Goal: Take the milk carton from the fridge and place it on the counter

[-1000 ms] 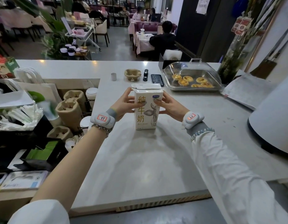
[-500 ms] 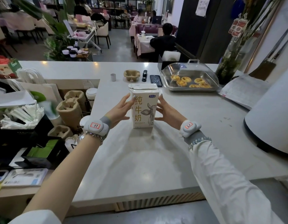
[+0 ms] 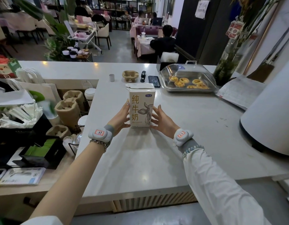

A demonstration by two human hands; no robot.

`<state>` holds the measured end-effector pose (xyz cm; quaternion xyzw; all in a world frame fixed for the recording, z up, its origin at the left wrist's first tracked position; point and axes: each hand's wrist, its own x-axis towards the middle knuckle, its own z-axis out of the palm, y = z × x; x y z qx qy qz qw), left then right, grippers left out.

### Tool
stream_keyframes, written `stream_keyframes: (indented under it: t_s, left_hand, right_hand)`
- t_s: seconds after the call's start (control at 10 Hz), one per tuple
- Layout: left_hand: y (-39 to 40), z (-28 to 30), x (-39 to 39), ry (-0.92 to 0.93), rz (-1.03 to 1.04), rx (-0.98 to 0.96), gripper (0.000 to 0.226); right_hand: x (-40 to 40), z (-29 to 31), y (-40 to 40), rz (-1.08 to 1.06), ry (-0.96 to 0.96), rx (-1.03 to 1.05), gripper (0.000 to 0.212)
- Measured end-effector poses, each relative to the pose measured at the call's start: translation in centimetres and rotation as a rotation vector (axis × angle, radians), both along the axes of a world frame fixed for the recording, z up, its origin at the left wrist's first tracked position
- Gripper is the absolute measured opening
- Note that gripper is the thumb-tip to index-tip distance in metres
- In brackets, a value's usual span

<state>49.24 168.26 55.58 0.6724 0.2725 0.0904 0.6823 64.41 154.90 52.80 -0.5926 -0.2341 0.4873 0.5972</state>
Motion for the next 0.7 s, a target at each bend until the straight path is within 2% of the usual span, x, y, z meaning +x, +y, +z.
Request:
stream_keyframes:
  t_s: [0.4,0.7]
  left_hand:
    - [0.0,0.3,0.3,0.046,0.018,0.014,0.065]
    - [-0.9,0.7,-1.9,0.101,0.1,0.09,0.07]
  right_hand:
    - [0.3,0.4,-0.1,-0.041,-0.021,-0.039,0.055]
    - [0.0,2.8,-2.3,-0.086,-0.167,-0.028,0.054]
